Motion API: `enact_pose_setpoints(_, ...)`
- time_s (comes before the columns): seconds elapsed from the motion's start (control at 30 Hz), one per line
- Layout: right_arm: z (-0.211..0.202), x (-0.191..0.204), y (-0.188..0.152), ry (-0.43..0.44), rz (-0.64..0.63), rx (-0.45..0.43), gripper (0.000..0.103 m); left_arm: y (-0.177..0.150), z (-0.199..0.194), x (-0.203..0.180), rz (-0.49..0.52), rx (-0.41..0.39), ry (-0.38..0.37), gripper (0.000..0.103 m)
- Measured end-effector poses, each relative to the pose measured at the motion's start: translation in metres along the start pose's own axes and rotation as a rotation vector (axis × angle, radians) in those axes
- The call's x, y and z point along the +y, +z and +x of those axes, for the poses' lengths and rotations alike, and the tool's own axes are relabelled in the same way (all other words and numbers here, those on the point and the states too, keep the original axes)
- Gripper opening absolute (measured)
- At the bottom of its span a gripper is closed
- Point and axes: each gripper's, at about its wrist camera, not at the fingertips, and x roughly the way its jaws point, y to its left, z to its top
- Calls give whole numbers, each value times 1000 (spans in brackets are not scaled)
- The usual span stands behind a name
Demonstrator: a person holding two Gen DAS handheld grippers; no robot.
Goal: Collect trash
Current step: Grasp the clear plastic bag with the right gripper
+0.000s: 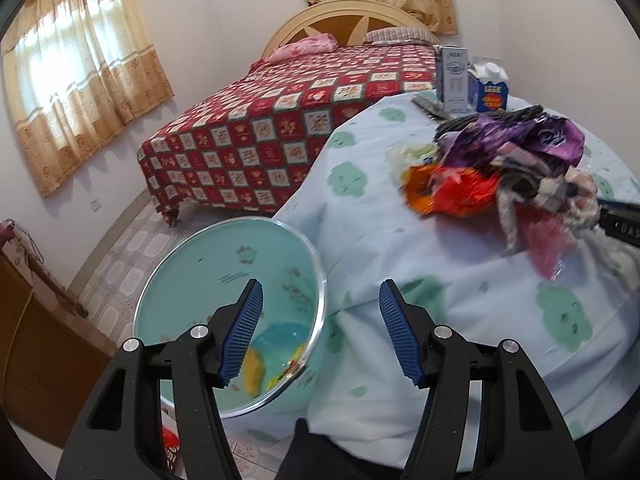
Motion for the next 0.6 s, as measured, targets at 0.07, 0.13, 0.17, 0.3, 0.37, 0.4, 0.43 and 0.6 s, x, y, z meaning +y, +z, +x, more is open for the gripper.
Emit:
enact_pose_setpoints(0.07, 2, -7, -4, 29, 16, 25, 7, 3, 2, -5, -3, 4, -17, 60)
enact_pose_setpoints(0.13, -2, -8, -6, 45, 23, 20, 6, 6, 2, -14, 6, -1, -29, 60)
enact_pose_setpoints(0.17, -6, -7, -7, 40, 16, 10, 5, 7, 1, -18, 13, -5, -37, 60)
enact_pose_setpoints(0.3, -22, -7, -6, 21, -19, -30, 5, 16, 0, -28, 14, -16, -55, 60)
enact_pose_setpoints(0.37, -29, -8, -5, -1, -35, -47, 5, 20, 0, -30, 7, -22, -63, 60)
enact_pose_setpoints(0.4, -32, -9, -5, -14, -49, -54, 5, 24, 0, -33, 5, -27, -65, 60)
enact_pose_setpoints(0.43, -34, -11, -6, -19, -55, -59, 5, 26, 0, -34, 4, -30, -67, 60)
enact_pose_setpoints(0.6, -34, -23, -11, -32, -63, -49, 5, 41, 6, -43, -26, -35, -107, 60)
